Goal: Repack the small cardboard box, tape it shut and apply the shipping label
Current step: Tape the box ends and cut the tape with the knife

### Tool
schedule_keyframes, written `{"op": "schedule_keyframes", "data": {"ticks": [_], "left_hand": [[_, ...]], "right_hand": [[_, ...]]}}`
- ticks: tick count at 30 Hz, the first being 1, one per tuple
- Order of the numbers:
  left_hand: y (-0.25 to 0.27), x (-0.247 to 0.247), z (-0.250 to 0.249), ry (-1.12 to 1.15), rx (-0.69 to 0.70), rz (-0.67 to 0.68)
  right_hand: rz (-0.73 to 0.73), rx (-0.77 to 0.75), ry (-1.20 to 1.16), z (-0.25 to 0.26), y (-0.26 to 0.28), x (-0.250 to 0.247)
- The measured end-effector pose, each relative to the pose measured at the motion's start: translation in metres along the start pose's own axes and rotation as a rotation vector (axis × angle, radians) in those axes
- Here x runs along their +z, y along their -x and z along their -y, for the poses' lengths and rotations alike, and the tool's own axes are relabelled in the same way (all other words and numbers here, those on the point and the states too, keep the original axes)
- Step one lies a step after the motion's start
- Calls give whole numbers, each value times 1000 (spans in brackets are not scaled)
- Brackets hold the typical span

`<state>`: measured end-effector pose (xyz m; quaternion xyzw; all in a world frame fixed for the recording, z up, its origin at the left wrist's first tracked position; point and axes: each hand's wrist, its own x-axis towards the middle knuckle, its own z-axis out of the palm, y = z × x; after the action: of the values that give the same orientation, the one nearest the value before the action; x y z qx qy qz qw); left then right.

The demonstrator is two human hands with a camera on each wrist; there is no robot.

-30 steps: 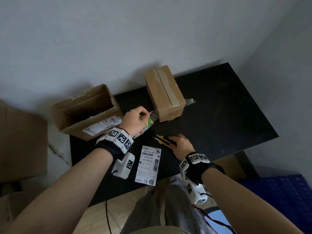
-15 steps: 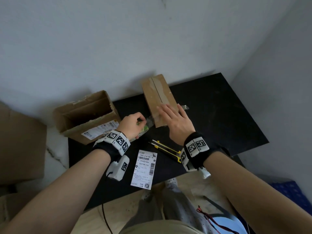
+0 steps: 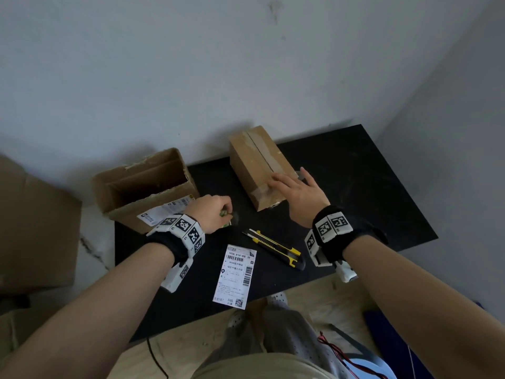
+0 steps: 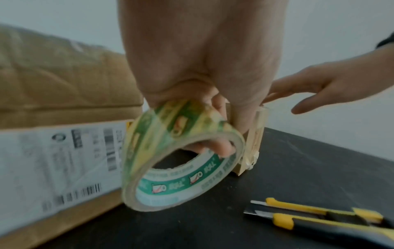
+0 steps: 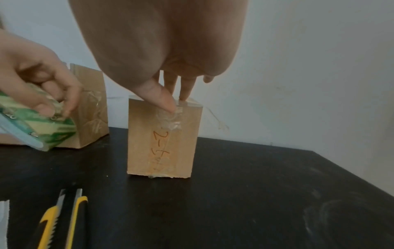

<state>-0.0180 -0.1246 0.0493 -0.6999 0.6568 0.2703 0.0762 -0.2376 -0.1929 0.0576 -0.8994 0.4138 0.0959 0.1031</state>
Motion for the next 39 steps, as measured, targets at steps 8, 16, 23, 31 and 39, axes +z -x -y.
{"op": "schedule_keyframes", "data": {"ticks": [8, 16, 23, 31, 39], "left_hand": [[2, 20, -4, 252, 25, -207], [9, 37, -6, 389, 33, -256], [12, 64, -18, 263, 7, -395], [14, 87, -33, 179, -85, -284], [13, 87, -44, 336, -146, -432]], "right_hand": [[-22, -8, -35, 10, 1, 4], [-73, -14, -16, 18, 1, 8], [-78, -25, -32, 16, -1, 12], [-77, -98, -49, 1, 2, 16], [-166, -196, 20, -11, -3, 25]]}}
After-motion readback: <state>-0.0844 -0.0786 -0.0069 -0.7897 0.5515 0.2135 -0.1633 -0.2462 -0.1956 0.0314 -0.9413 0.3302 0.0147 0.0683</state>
